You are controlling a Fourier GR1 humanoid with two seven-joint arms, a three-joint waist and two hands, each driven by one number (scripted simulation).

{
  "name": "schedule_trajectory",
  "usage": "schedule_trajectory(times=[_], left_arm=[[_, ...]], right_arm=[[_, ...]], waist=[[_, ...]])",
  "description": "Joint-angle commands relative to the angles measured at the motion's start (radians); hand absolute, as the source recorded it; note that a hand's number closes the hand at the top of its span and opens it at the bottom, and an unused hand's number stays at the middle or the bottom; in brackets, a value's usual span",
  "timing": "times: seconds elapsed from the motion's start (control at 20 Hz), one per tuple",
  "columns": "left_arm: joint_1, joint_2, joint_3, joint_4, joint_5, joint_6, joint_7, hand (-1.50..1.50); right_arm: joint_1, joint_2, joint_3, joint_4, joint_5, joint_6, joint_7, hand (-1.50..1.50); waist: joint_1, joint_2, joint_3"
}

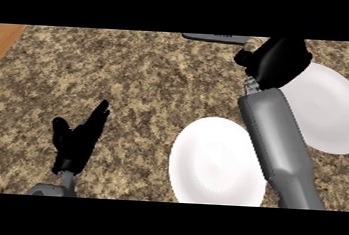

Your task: Pick the cupcake from the plate and place it in the plate

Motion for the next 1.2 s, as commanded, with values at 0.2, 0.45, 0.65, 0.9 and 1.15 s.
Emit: schedule_trajectory(times=[0.2, 0.45, 0.65, 0.9, 1.15], left_arm=[[0.012, -0.018, -0.007, 0.013, -0.002, 0.015, 0.029, 0.0], [0.056, -0.012, 0.002, 0.005, 0.004, 0.006, 0.002, 0.0], [0.027, -0.038, -0.01, 0.018, -0.021, 0.04, 0.018, 0.0], [0.044, -0.044, -0.004, 0.04, -0.032, 0.041, -0.027, 0.0], [0.053, -0.029, 0.005, 0.002, -0.023, 0.027, 0.01, 0.0]], right_arm=[[0.053, 0.009, -0.141, 0.034, 0.168, -0.319, 0.223, 1.5], [0.118, 0.003, -0.273, 0.034, 0.288, -0.418, 0.192, 1.5], [0.136, -0.015, -0.387, 0.062, 0.261, -0.465, 0.12, 1.5], [0.169, -0.076, -0.493, 0.154, 0.171, -0.644, -0.006, 1.5], [0.179, -0.157, -0.537, 0.255, 0.048, -0.709, -0.12, 1.5]], waist=[[-0.03, -0.002, -0.002], [-0.042, -0.005, -0.002], [-0.058, -0.008, -0.002], [-0.055, -0.008, -0.002], [-0.062, -0.016, -0.003]])
